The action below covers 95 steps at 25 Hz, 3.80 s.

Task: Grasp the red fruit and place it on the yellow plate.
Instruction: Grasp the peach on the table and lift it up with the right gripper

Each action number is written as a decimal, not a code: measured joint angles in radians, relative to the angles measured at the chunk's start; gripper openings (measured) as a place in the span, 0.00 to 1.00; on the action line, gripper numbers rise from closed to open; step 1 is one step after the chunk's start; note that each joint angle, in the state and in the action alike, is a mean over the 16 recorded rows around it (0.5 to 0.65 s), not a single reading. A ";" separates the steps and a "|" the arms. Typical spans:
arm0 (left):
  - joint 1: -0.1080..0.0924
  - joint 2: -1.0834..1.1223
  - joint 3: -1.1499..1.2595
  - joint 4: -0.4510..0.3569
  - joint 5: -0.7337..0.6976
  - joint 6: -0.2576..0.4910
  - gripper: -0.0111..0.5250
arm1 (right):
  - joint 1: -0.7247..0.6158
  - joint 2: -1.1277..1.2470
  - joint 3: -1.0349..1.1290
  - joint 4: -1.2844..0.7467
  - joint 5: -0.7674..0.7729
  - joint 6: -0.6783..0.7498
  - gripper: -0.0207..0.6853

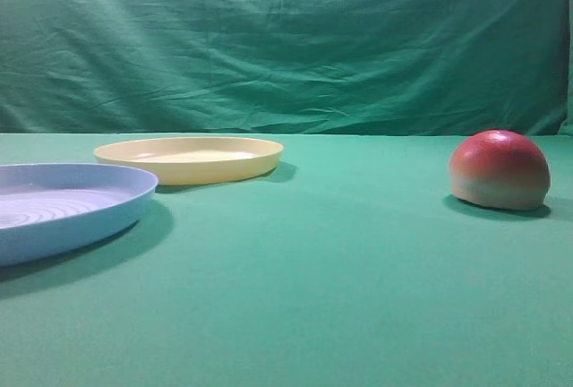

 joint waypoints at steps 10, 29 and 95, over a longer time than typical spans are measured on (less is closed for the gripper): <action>0.000 0.000 0.000 0.000 0.000 0.000 0.02 | 0.000 0.000 0.000 0.000 0.000 0.000 0.03; 0.000 0.000 0.000 0.000 0.000 0.000 0.02 | 0.000 0.000 0.002 -0.008 -0.024 -0.020 0.03; 0.000 0.000 0.000 0.000 0.000 0.000 0.02 | 0.245 1.425 -0.807 0.280 0.160 -0.365 0.56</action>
